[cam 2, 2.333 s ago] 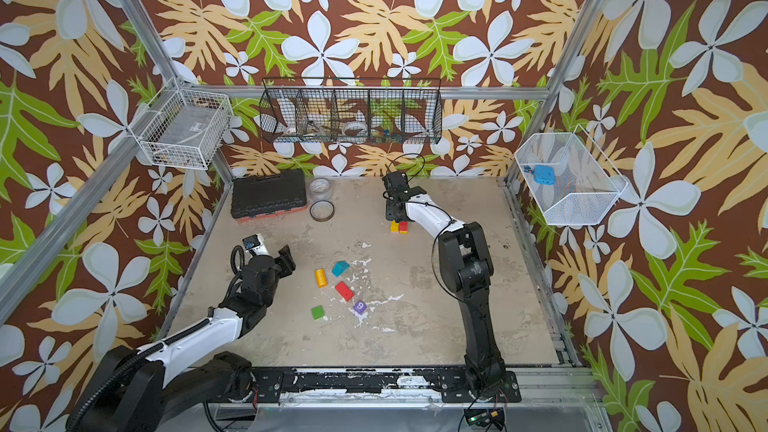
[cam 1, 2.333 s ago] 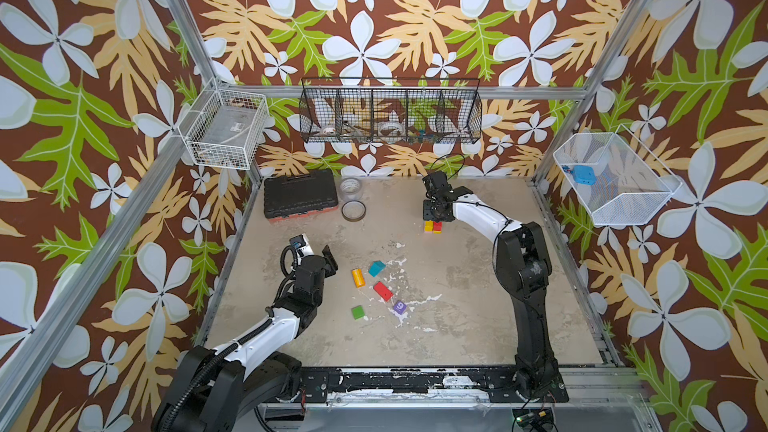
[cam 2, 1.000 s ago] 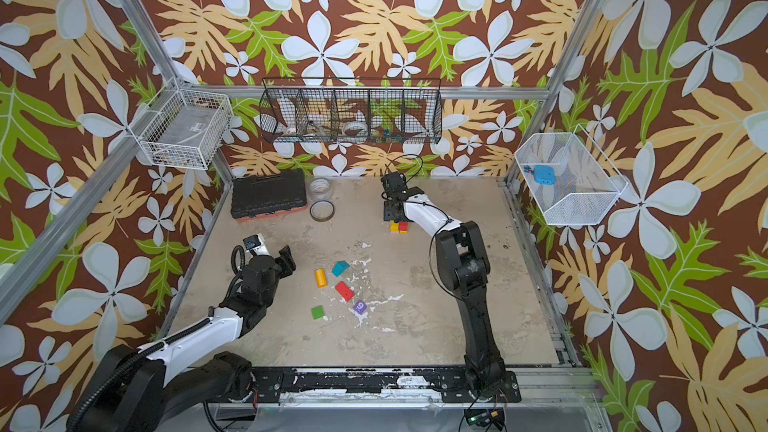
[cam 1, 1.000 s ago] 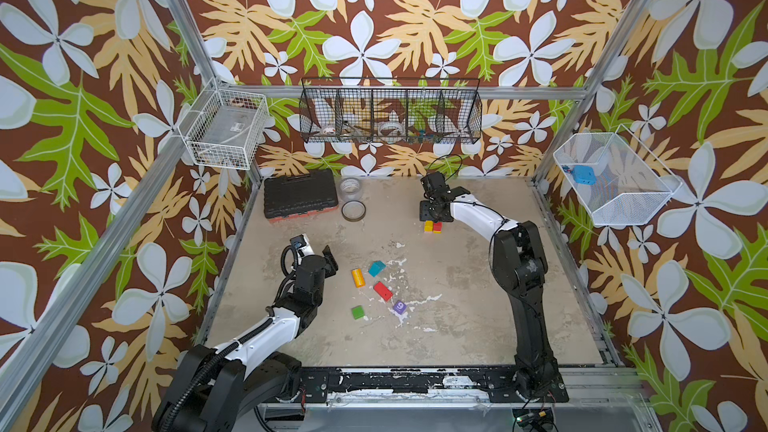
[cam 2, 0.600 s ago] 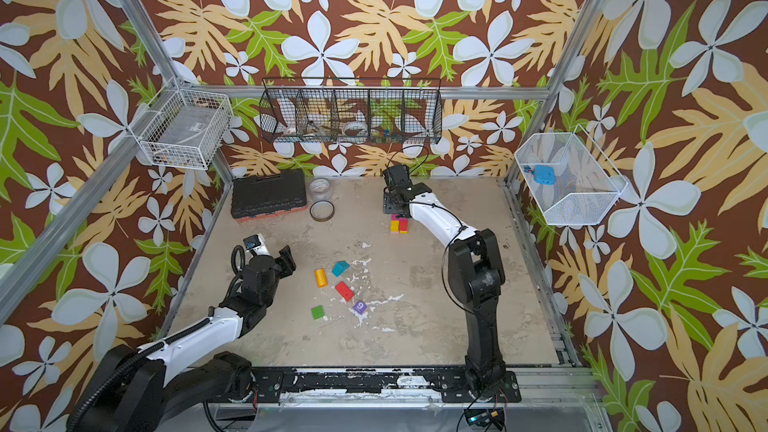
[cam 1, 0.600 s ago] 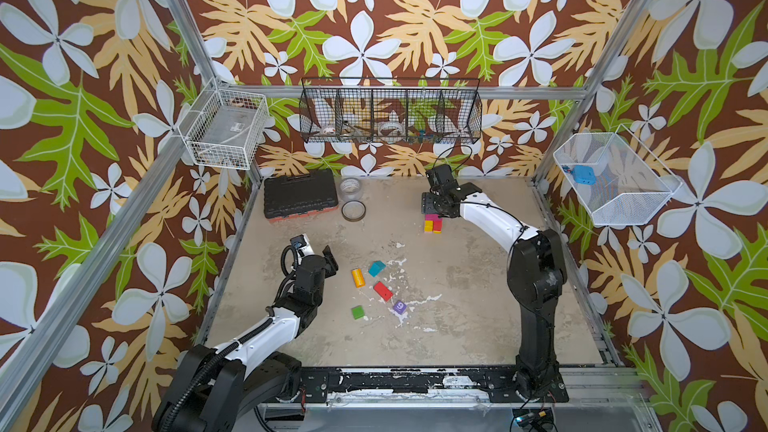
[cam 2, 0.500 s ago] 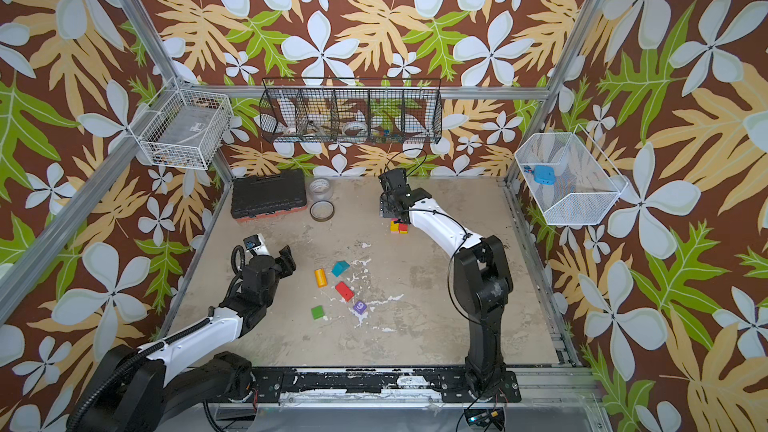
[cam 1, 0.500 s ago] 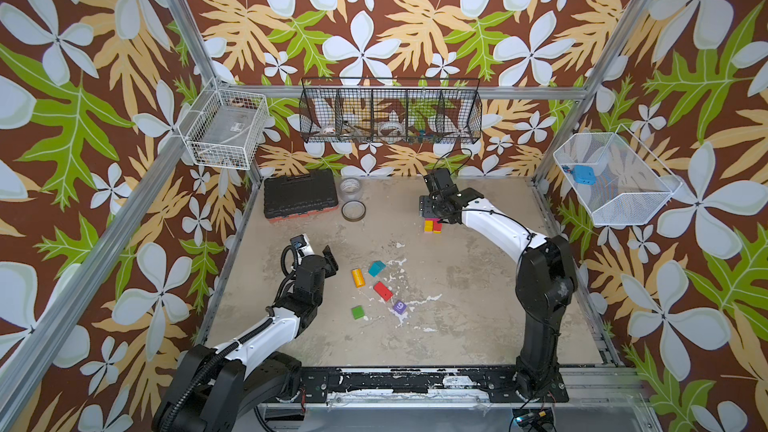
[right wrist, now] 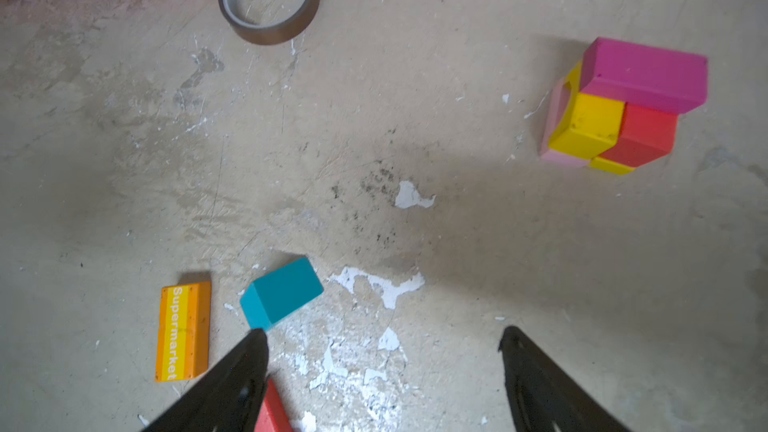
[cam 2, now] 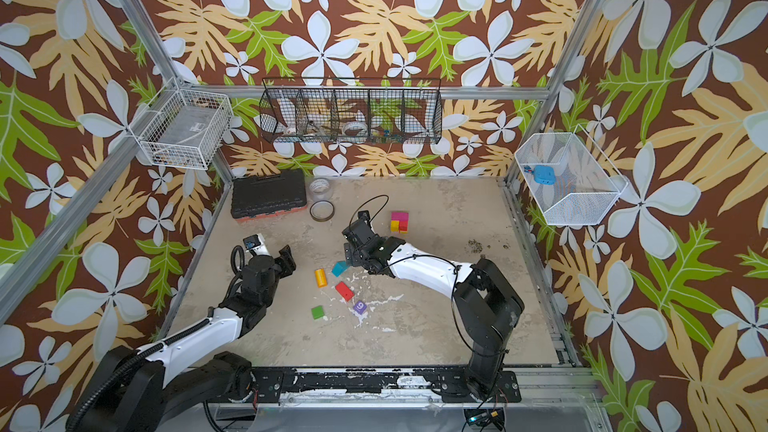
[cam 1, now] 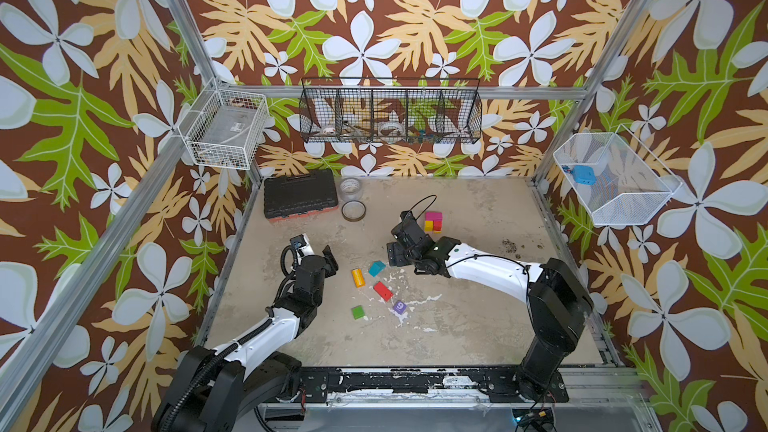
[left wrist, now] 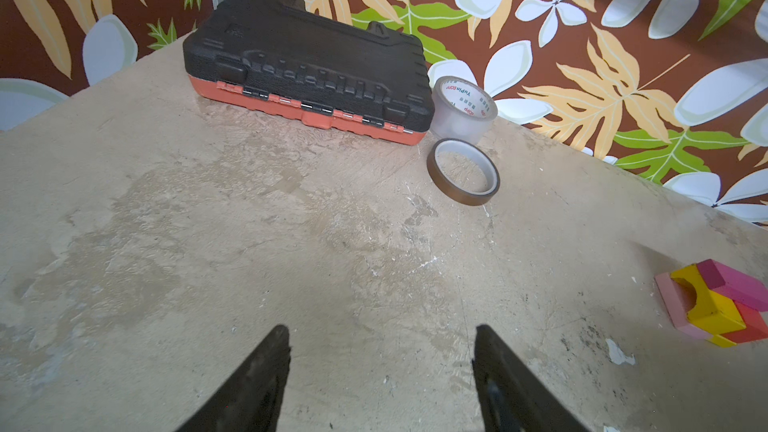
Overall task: Build the wood block tower
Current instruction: 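Move the right gripper to the red block beside the teal block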
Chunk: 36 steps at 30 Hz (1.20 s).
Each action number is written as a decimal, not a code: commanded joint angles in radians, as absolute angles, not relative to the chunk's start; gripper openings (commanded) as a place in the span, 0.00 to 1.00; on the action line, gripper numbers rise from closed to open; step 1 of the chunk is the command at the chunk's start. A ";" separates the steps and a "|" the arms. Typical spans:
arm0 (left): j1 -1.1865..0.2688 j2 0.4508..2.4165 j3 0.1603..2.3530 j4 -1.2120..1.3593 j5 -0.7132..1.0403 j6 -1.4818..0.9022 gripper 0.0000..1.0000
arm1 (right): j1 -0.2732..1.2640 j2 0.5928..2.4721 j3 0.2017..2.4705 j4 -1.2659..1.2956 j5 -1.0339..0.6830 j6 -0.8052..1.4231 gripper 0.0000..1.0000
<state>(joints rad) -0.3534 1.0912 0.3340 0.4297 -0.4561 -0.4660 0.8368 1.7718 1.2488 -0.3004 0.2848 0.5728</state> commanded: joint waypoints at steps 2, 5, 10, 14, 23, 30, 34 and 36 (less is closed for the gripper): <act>-0.353 1.087 0.336 0.445 -0.472 -0.463 0.71 | 0.870 1.752 1.204 -0.272 0.293 0.605 0.88; -0.352 1.093 0.340 0.443 -0.474 -0.462 0.71 | 0.874 1.756 1.171 -0.276 0.256 0.612 0.87; -0.351 1.106 0.347 0.439 -0.473 -0.462 0.71 | 0.879 1.777 1.117 -0.259 0.229 0.606 0.87; -0.351 1.112 0.351 0.436 -0.473 -0.462 0.71 | 0.886 1.798 1.114 -0.248 0.189 0.600 0.85; -0.351 1.116 0.355 0.432 -0.473 -0.462 0.70 | 0.994 1.838 1.115 -0.235 0.156 0.577 0.84; -0.353 1.110 0.350 0.435 -0.469 -0.462 0.71 | 1.019 1.922 1.135 -0.275 0.196 0.599 0.80; -0.351 1.107 0.350 0.433 -0.470 -0.462 0.70 | 1.005 1.908 1.115 -0.290 0.230 0.609 0.80; -0.351 1.103 0.347 0.433 -0.471 -0.462 0.71 | 0.987 1.887 1.090 -0.287 0.232 0.613 0.80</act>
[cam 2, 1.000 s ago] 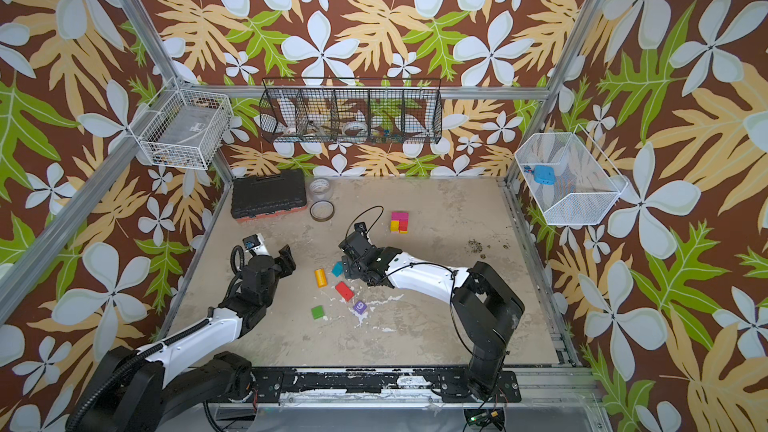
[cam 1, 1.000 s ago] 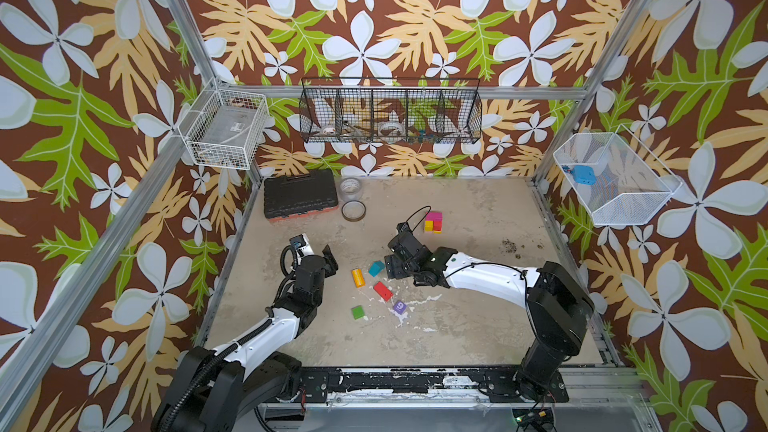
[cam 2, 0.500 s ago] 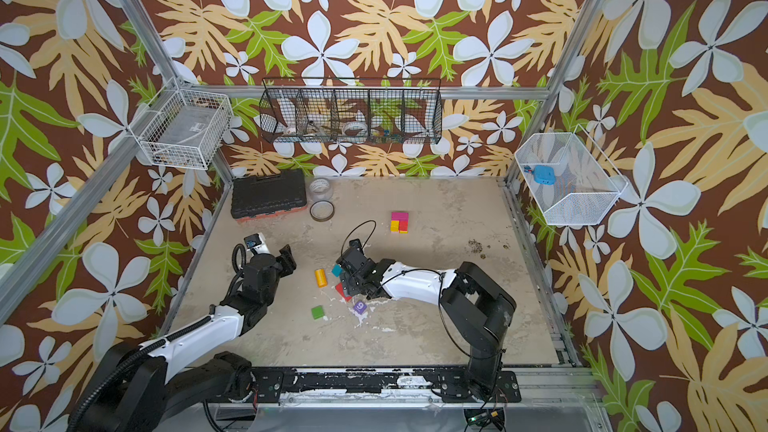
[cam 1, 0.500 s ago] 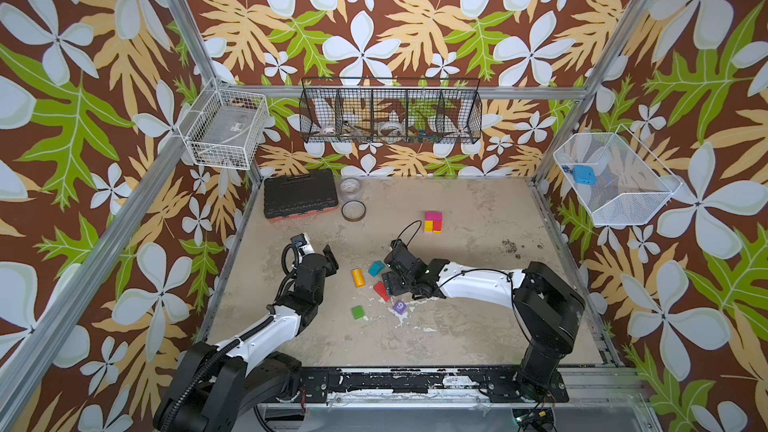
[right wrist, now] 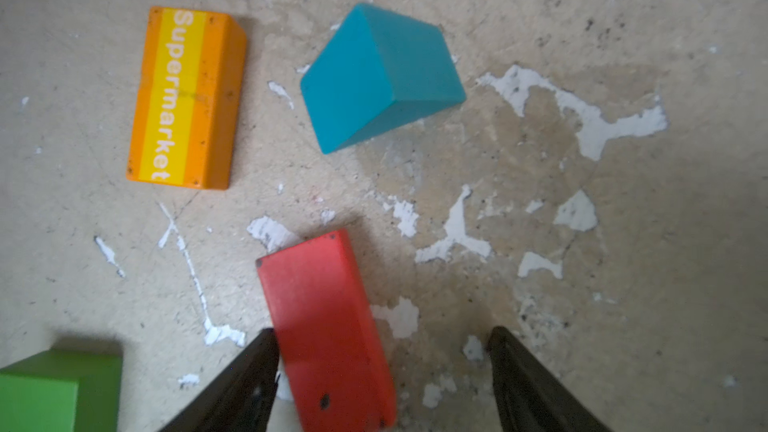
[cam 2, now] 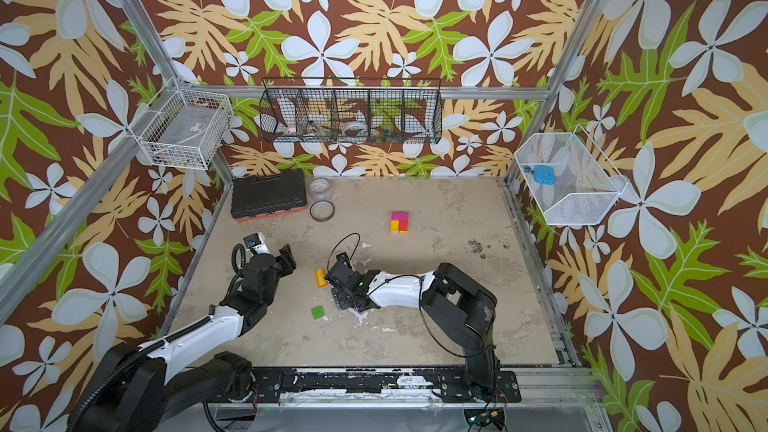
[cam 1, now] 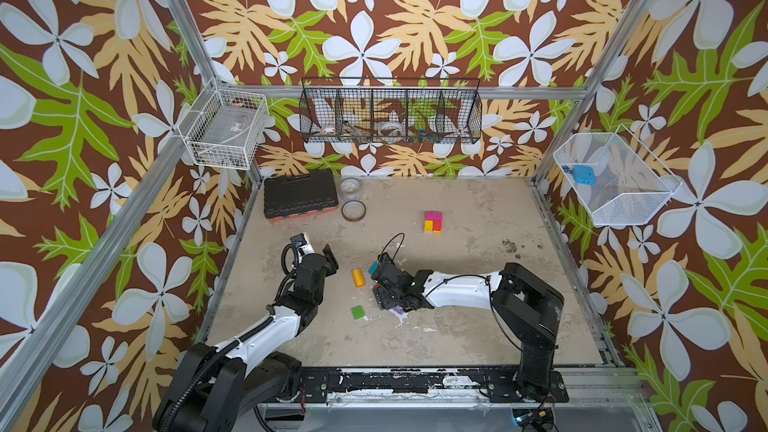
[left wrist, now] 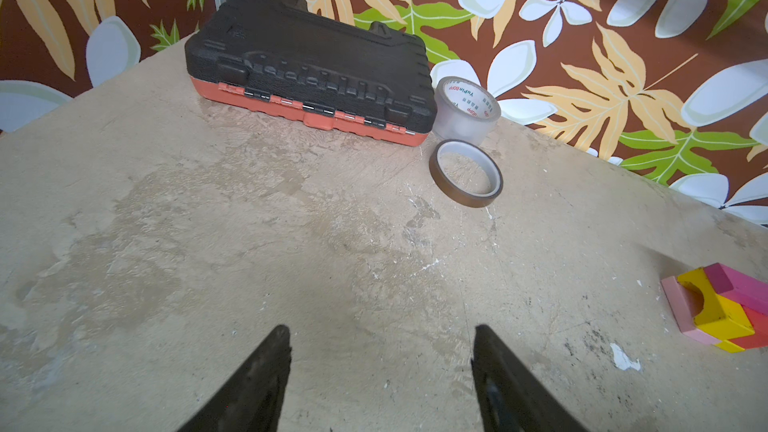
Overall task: Build the wood block tower
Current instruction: 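Move the right gripper to the red block beside the teal block, then close the right gripper on the red block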
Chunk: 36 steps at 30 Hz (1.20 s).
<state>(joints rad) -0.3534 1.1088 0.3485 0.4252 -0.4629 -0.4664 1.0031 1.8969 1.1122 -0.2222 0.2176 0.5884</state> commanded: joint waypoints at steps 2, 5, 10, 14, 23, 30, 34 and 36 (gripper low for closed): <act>-0.353 1.103 0.347 0.435 -0.470 -0.462 0.71 | 0.968 1.861 1.059 -0.279 0.230 0.615 0.80; -0.352 1.103 0.347 0.436 -0.469 -0.461 0.71 | 0.951 1.819 1.013 -0.274 0.256 0.615 0.82; -0.352 1.103 0.347 0.436 -0.468 -0.462 0.71 | 0.890 1.789 0.961 -0.260 0.235 0.626 0.83; -0.352 1.103 0.347 0.435 -0.466 -0.460 0.71 | 0.884 1.774 0.954 -0.261 0.243 0.627 0.83; -0.351 1.102 0.345 0.436 -0.465 -0.459 0.71 | 0.929 1.740 0.951 -0.213 0.192 0.637 0.91; -0.352 1.101 0.345 0.437 -0.463 -0.459 0.71 | 0.960 1.791 1.003 -0.212 0.179 0.679 0.94; -0.352 1.101 0.345 0.437 -0.462 -0.459 0.71 | 0.959 1.835 1.037 -0.230 0.189 0.692 0.94; -0.352 1.101 0.345 0.437 -0.462 -0.459 0.71 | 0.959 1.856 1.063 -0.258 0.208 0.703 0.93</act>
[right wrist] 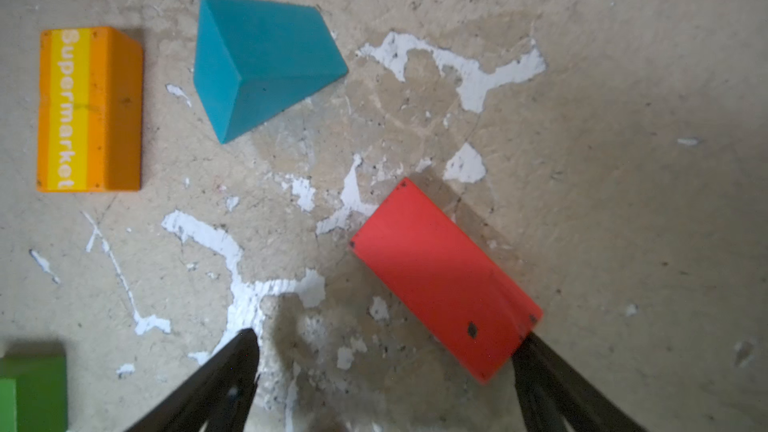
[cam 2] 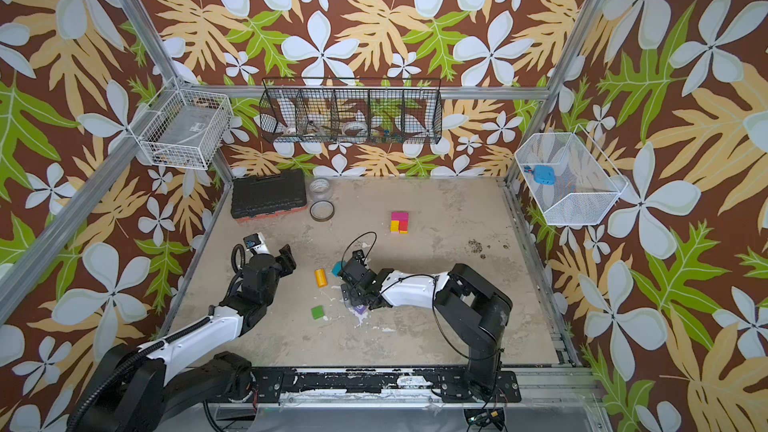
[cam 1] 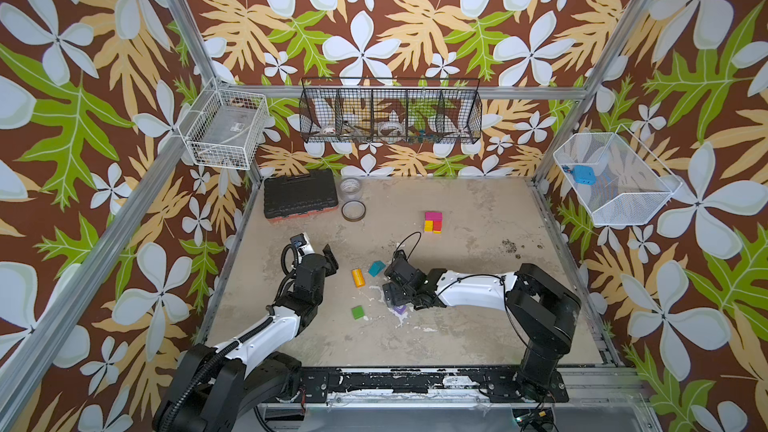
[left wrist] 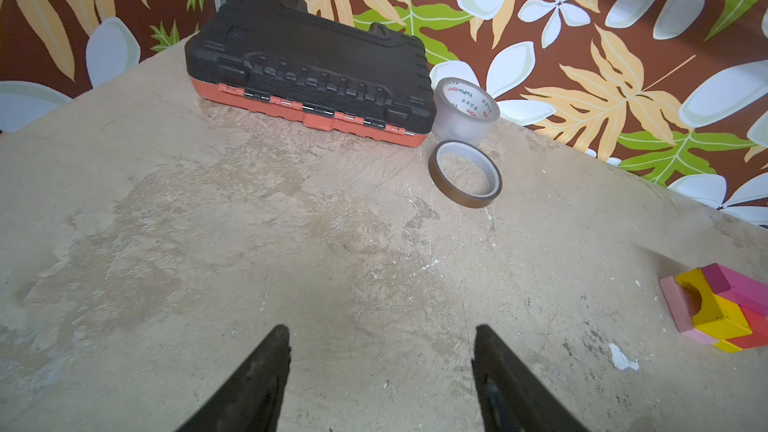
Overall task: Build the wood block tower
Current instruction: 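Close the right gripper on the red block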
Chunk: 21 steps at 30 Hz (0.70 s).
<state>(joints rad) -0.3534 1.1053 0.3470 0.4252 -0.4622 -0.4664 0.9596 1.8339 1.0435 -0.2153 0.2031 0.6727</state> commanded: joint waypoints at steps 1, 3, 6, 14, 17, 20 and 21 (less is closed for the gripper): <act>-0.351 1.102 0.345 0.437 -0.462 -0.460 0.71 | 0.959 1.862 1.067 -0.261 0.208 0.705 0.93; -0.351 1.101 0.345 0.438 -0.462 -0.460 0.71 | 0.959 1.862 1.063 -0.248 0.199 0.707 0.93; -0.351 1.100 0.344 0.440 -0.460 -0.459 0.70 | 0.956 1.869 1.074 -0.240 0.192 0.710 0.93; -0.352 1.097 0.342 0.440 -0.458 -0.458 0.70 | 0.956 1.954 1.162 -0.262 0.199 0.692 0.94; -0.352 1.098 0.342 0.442 -0.459 -0.459 0.70 | 0.954 1.977 1.177 -0.271 0.207 0.688 0.93; -0.351 1.097 0.342 0.442 -0.458 -0.459 0.70 | 0.954 1.986 1.183 -0.277 0.209 0.690 0.86; -0.352 1.097 0.342 0.442 -0.459 -0.459 0.70 | 0.953 1.987 1.181 -0.279 0.210 0.691 0.82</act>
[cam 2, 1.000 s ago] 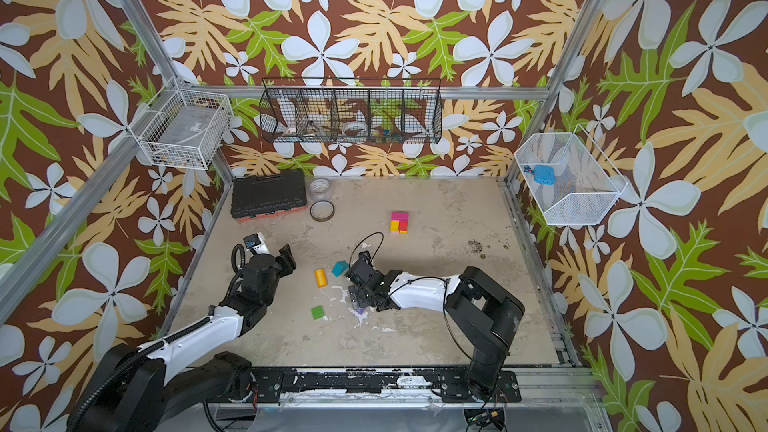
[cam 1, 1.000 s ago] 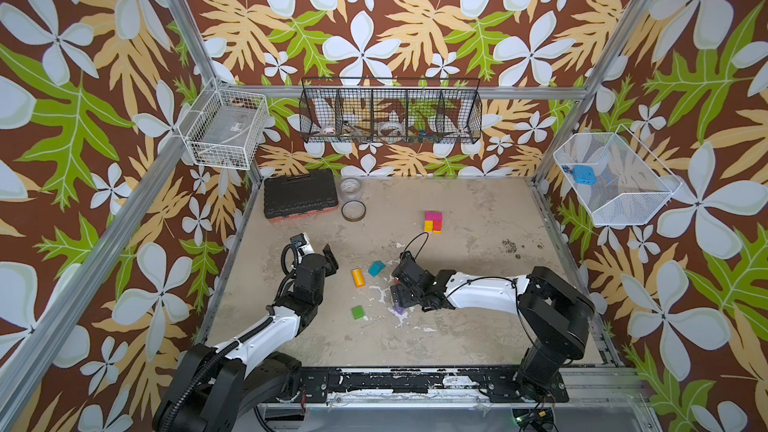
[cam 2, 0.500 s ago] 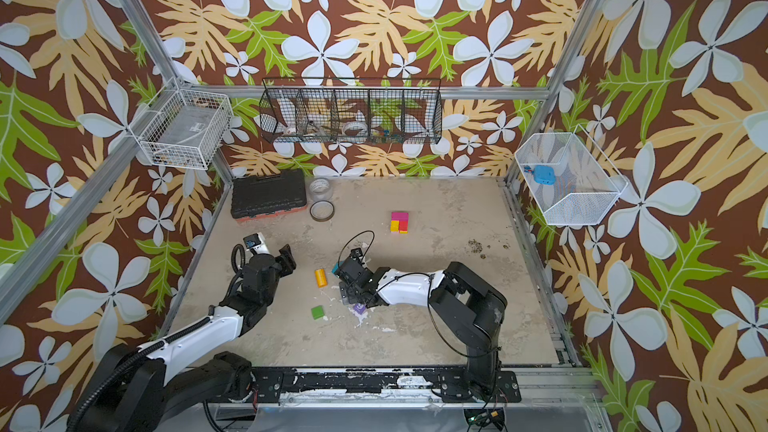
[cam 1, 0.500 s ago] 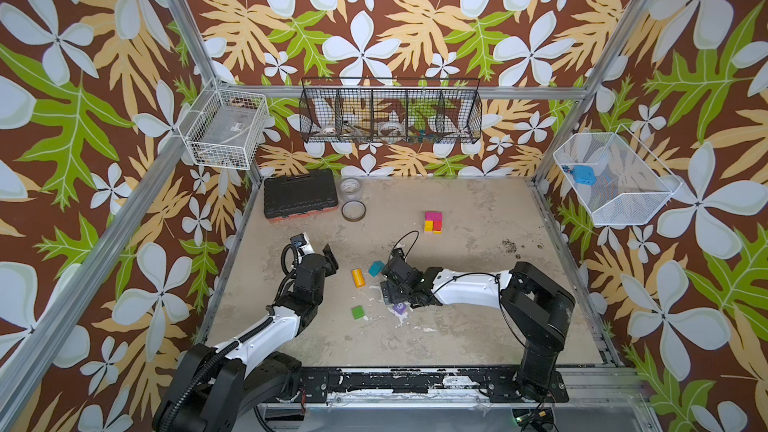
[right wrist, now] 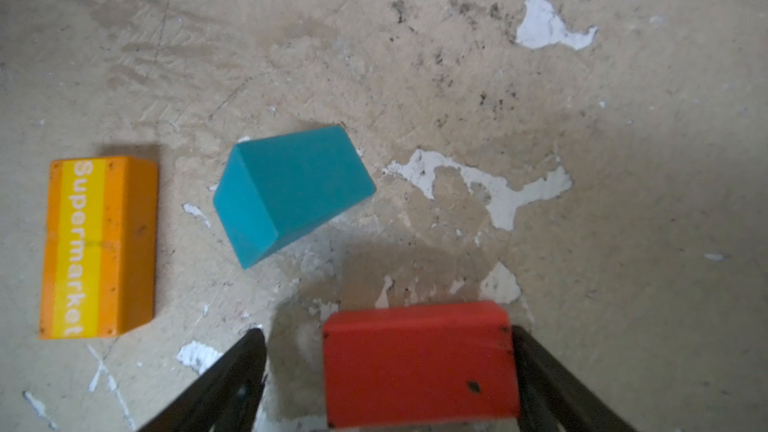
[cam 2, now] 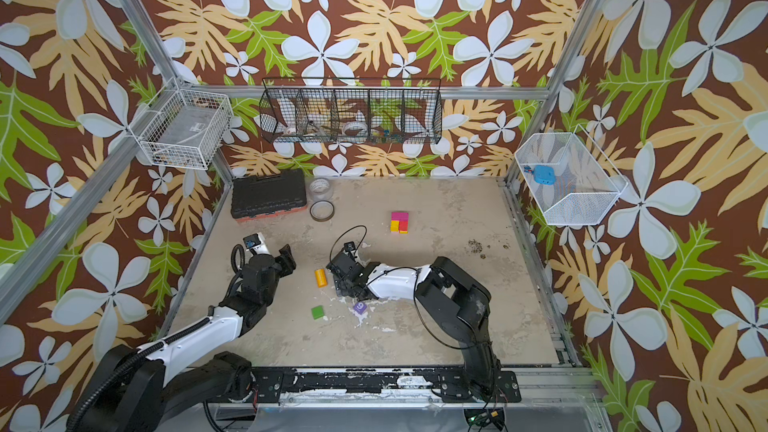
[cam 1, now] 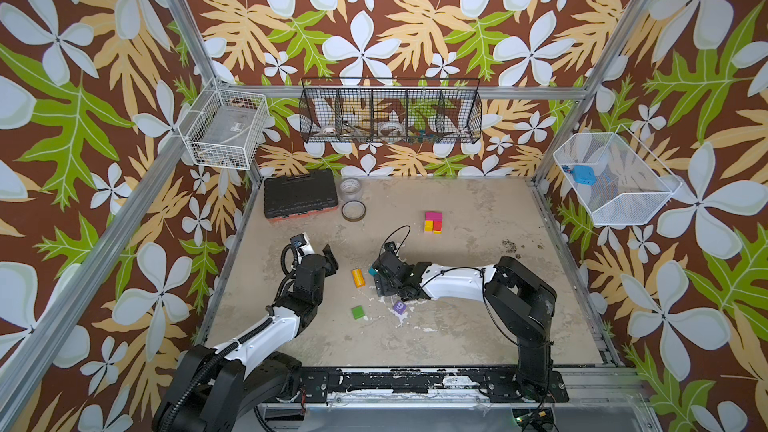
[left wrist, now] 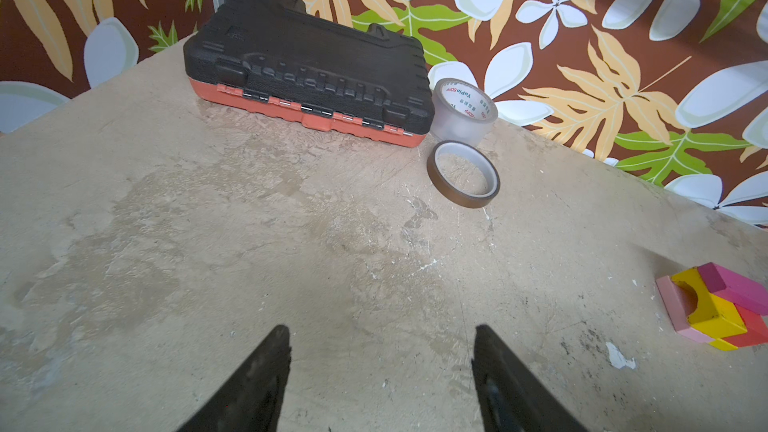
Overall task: Build the wood block tower
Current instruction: 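Close the right gripper on the red block, then lift the red block with the right gripper and carry it over the stack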
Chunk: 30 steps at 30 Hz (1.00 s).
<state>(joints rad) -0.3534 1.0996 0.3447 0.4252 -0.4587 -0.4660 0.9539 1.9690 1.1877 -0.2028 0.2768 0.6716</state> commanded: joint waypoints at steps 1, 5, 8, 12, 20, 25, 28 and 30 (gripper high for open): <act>-0.351 1.097 0.342 0.442 -0.459 -0.458 0.70 | 0.954 1.984 1.177 -0.279 0.210 0.692 0.80; -0.352 1.097 0.342 0.442 -0.458 -0.458 0.70 | 0.953 1.966 1.157 -0.284 0.225 0.691 0.73; -0.351 1.097 0.342 0.442 -0.457 -0.459 0.70 | 0.953 1.954 1.146 -0.285 0.233 0.691 0.67; -0.351 1.097 0.342 0.443 -0.456 -0.458 0.70 | 0.953 1.949 1.144 -0.290 0.241 0.687 0.58; -0.352 1.094 0.336 0.455 -0.434 -0.448 0.71 | 0.910 1.827 1.140 -0.316 0.299 0.672 0.43; -0.353 1.101 0.324 0.502 -0.355 -0.416 0.75 | 0.859 1.698 1.134 -0.320 0.363 0.673 0.42; -0.352 1.103 0.324 0.506 -0.344 -0.411 0.77 | 0.812 1.672 1.178 -0.337 0.371 0.659 0.37; -0.353 1.100 0.320 0.509 -0.345 -0.411 0.78 | 0.781 1.672 1.216 -0.355 0.374 0.652 0.35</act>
<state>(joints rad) -0.3534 1.1027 0.3244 0.4698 -0.3603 -0.4305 0.8036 1.6787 1.1858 -0.3260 0.3382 0.6697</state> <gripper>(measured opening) 0.775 0.530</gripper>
